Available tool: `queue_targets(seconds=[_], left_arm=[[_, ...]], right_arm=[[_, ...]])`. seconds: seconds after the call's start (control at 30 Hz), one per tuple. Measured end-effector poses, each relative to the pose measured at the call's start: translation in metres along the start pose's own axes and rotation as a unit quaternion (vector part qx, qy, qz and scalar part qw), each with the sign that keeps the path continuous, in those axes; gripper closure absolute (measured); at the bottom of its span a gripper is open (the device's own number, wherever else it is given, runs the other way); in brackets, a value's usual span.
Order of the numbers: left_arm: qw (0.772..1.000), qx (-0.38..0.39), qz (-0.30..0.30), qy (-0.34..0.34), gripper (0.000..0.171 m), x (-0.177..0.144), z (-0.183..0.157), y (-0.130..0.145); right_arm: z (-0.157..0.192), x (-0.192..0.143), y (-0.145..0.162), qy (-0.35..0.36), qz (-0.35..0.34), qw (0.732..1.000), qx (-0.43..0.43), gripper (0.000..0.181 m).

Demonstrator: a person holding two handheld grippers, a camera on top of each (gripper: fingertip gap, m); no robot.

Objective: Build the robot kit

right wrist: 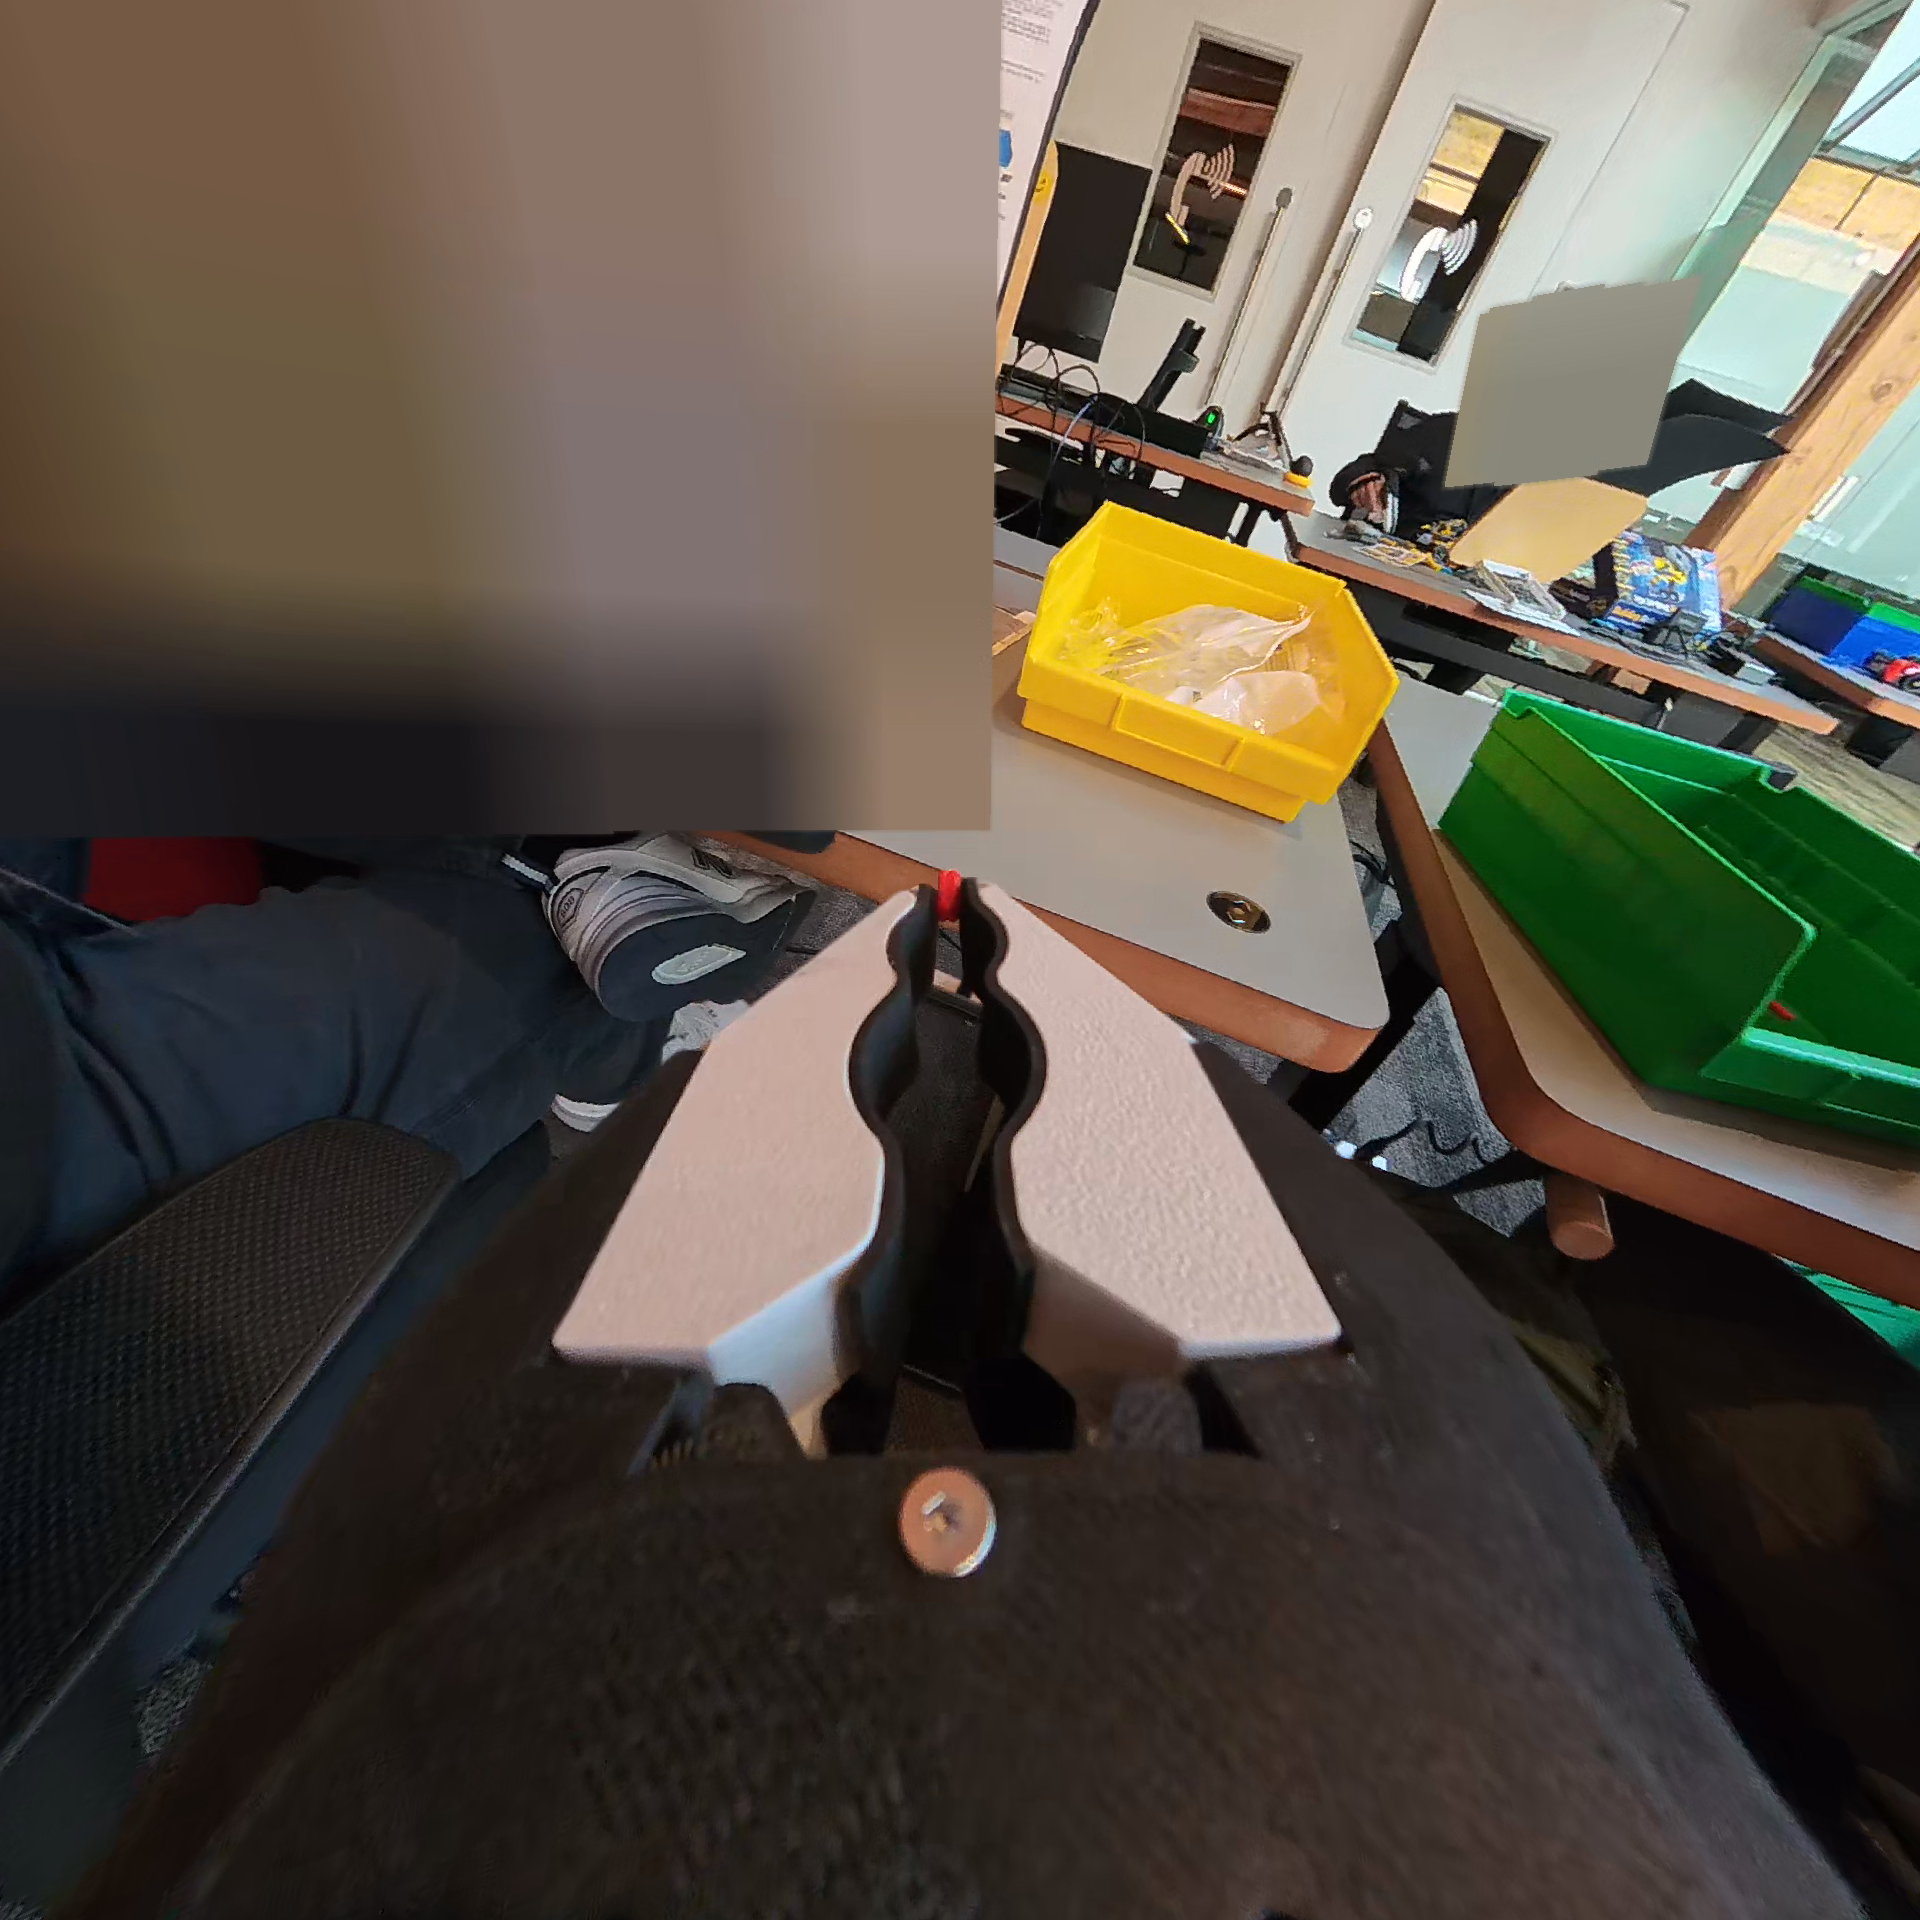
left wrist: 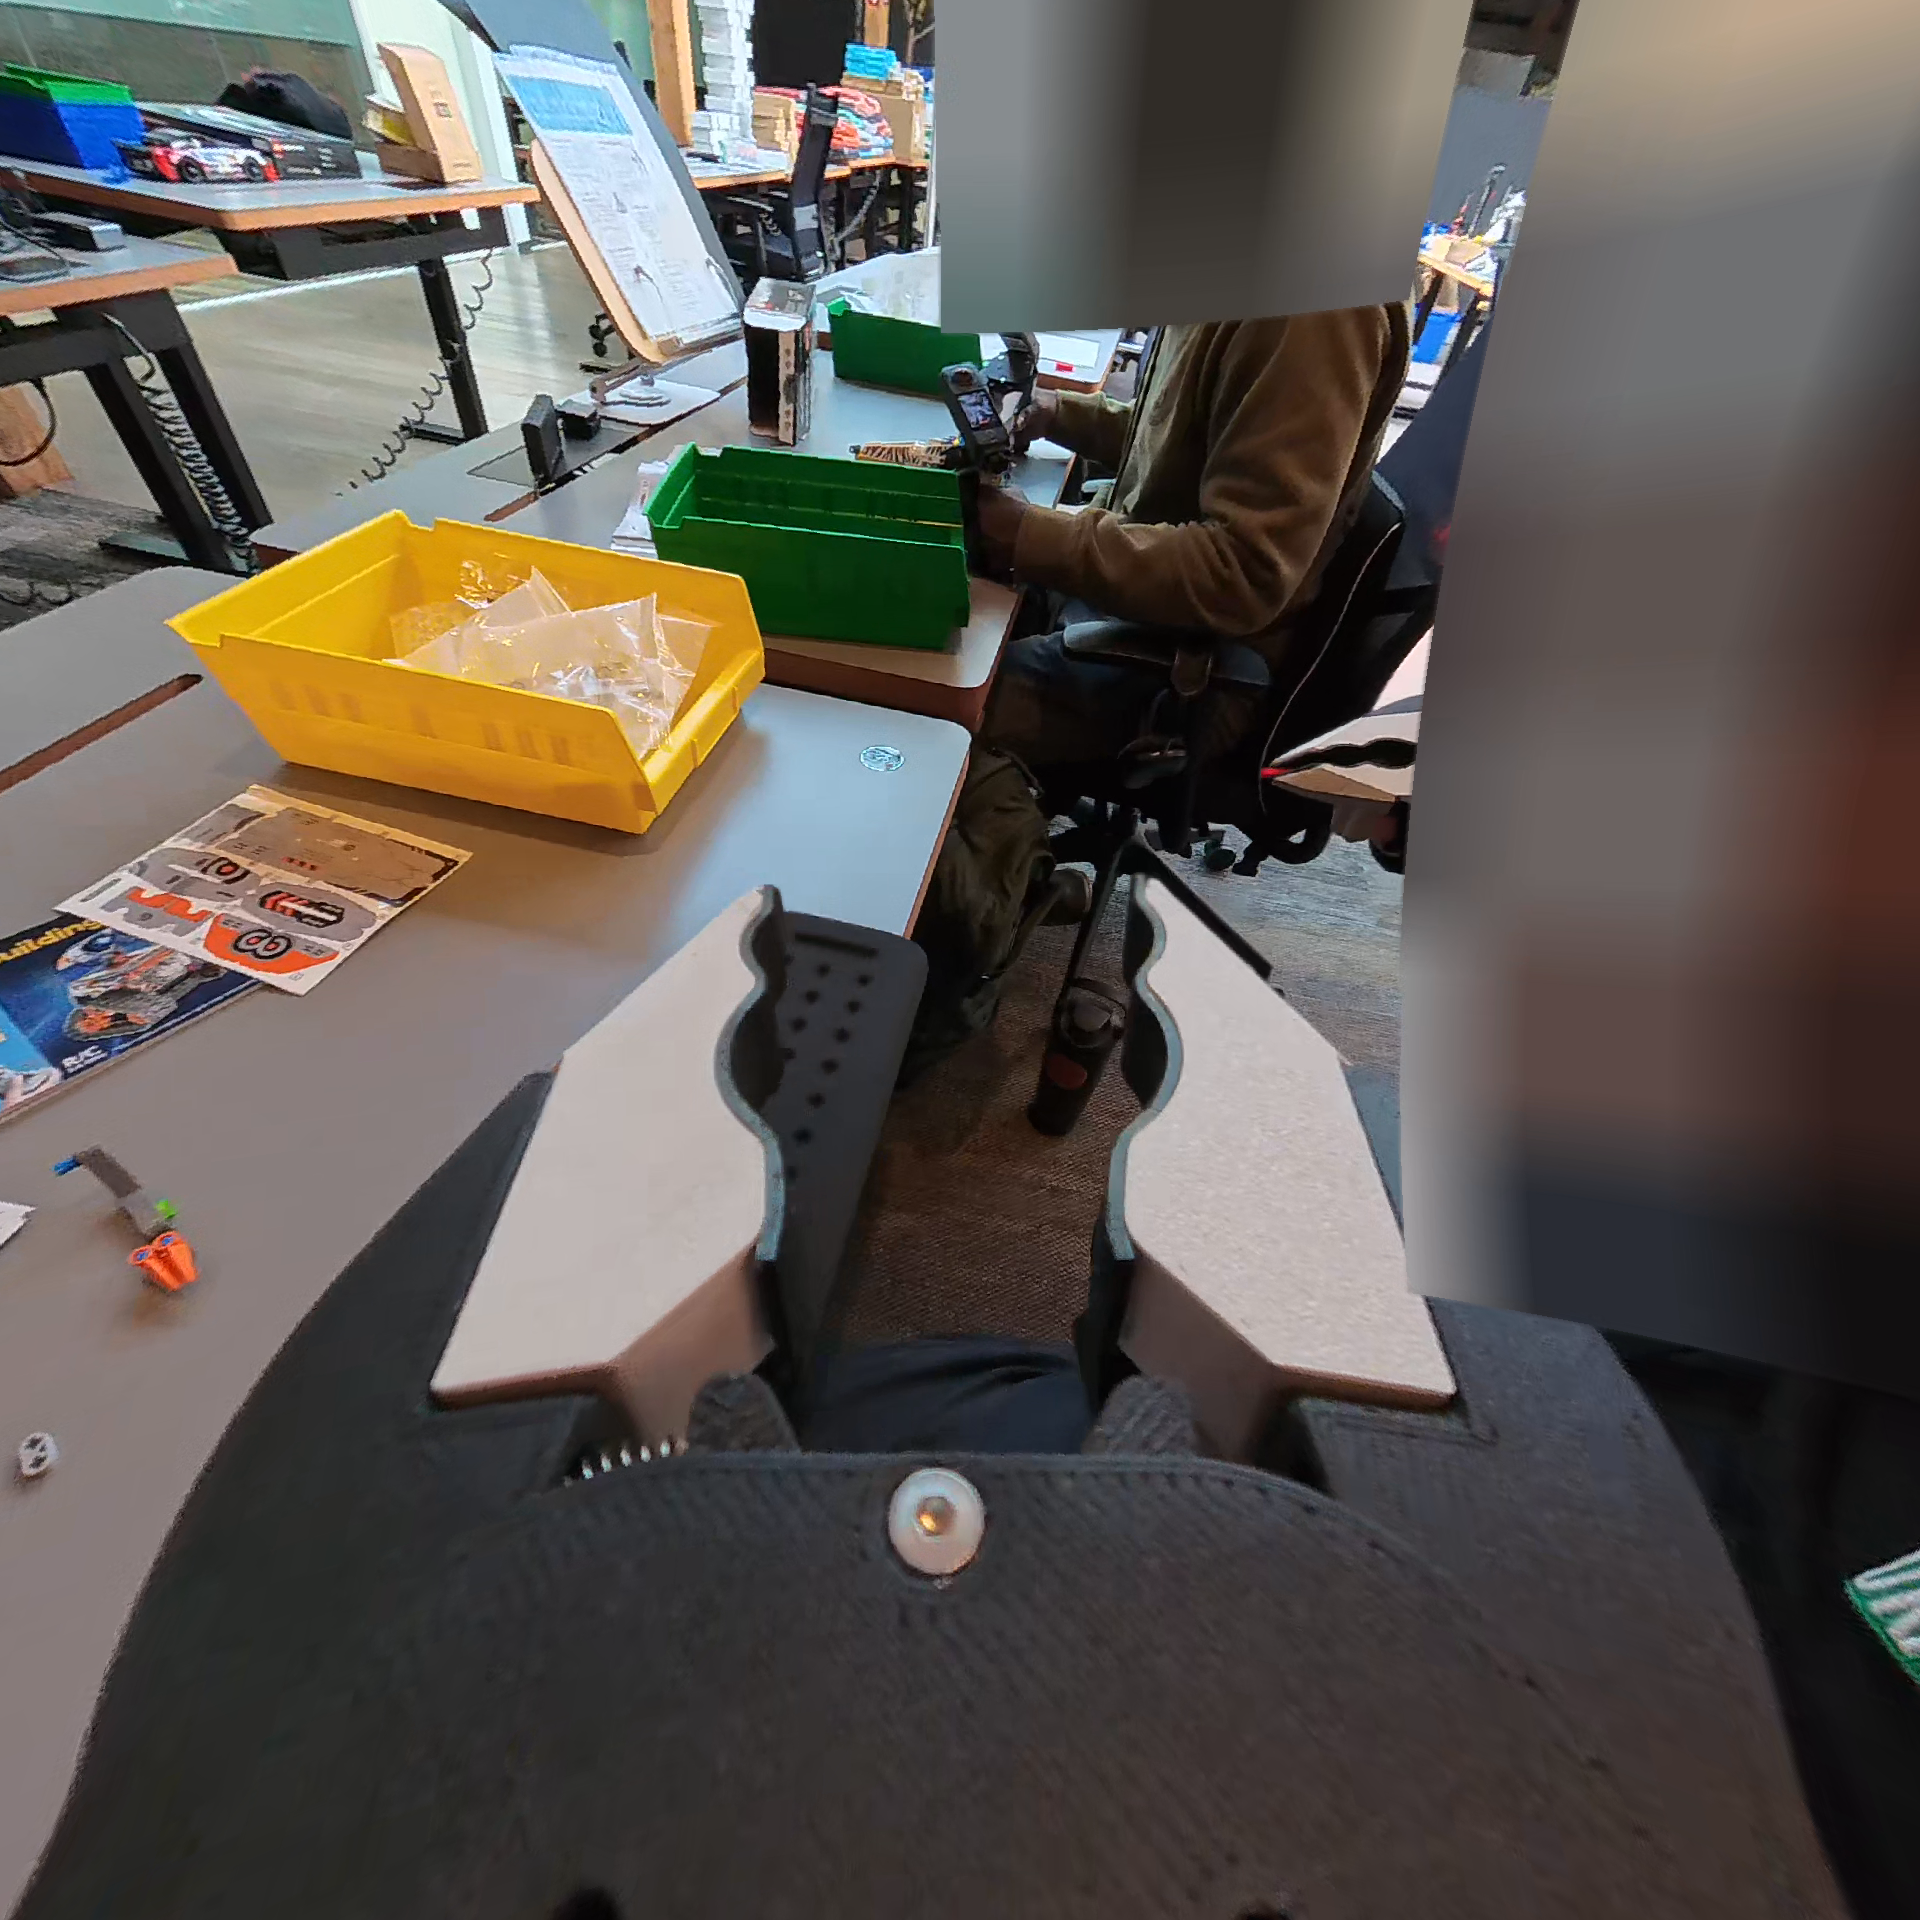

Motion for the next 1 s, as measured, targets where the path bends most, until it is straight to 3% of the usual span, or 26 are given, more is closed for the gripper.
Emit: queue_targets(seconds=[0.2,0.47,0.63,0.83,1.0], left_arm=[[0.999,-0.002,-0.022,-0.044,0.103,-0.027,-0.002,0.018],[0.995,-0.06,-0.04,-0.067,0.097,-0.069,0.017,0.055],[0.994,-0.067,-0.017,-0.088,0.09,-0.092,0.009,0.056],[0.986,-0.072,-0.008,-0.15,0.081,-0.105,-0.005,0.05],[0.981,-0.079,-0.009,-0.179,0.074,-0.104,-0.009,0.048]], right_arm=[[0.01,0.03,-0.008,-0.048,0.009,0.999,-0.003,0.177],[0.036,0.071,-0.035,-0.081,0.029,0.996,-0.04,0.177],[0.038,0.084,-0.044,-0.087,0.01,0.995,-0.045,0.177],[0.013,0.105,-0.053,-0.1,-0.008,0.993,-0.055,0.177],[0.007,0.136,-0.063,-0.166,-0.014,0.985,-0.05,0.178]])
Point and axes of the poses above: each gripper's, where its closed fingertips meet, x out along the fingers, y out of its underside, z = x × y across the jaws, the point moved 7 cm from there along -x, back along the fingers, and after that the axes turned 11 degrees about z, right-handed, at the moved point
